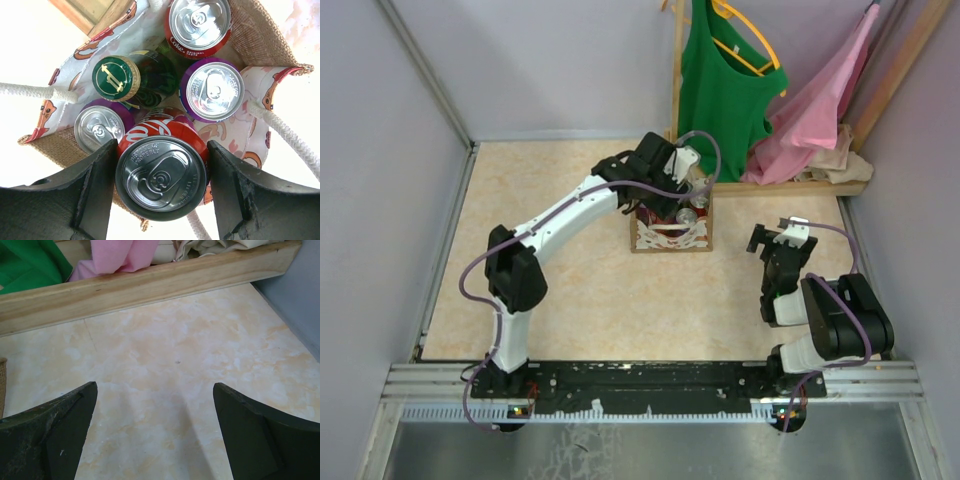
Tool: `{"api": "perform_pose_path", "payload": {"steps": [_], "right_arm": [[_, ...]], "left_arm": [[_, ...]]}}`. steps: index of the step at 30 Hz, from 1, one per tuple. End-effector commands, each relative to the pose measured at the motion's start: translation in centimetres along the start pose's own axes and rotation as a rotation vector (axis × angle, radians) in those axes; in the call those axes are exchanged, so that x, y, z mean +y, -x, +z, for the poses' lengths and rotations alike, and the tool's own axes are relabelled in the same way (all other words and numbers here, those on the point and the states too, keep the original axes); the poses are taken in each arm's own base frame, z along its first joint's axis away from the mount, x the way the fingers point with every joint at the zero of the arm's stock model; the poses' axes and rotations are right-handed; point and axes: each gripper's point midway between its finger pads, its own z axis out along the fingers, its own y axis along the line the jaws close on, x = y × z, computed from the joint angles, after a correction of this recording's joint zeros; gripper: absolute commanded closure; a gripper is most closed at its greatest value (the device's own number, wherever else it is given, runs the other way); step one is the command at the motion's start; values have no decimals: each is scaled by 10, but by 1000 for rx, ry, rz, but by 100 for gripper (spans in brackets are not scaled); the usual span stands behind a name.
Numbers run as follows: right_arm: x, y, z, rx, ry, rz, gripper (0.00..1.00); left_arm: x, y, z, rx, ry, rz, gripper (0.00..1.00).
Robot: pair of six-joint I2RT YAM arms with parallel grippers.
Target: Take the beverage out of the canvas bag
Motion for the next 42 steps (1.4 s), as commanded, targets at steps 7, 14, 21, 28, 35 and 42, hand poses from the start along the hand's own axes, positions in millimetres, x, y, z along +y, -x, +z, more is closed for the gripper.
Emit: {"api": "perform_pose_path", "payload": {"steps": [7, 14, 21, 28, 35, 42], "right_arm": [[2, 21, 6, -68, -2, 27, 1], [2, 21, 6, -69, -2, 27, 1], [1, 21, 6, -69, -3, 26, 1], [1, 21, 6, -69, -3, 27, 1], [2, 22, 6, -69, -2, 27, 1], [2, 22, 6, -69, -2, 27, 1]], "left_arm": [[35, 65, -80, -202, 143, 41, 100], [68, 72, -113, -237, 282, 20, 100], [139, 64, -168, -335, 434, -119, 100], [203, 7, -183, -348, 527, -297, 100], [211, -33, -139, -317, 494, -352, 100], [205, -46, -93, -278, 415, -389, 100]]}}
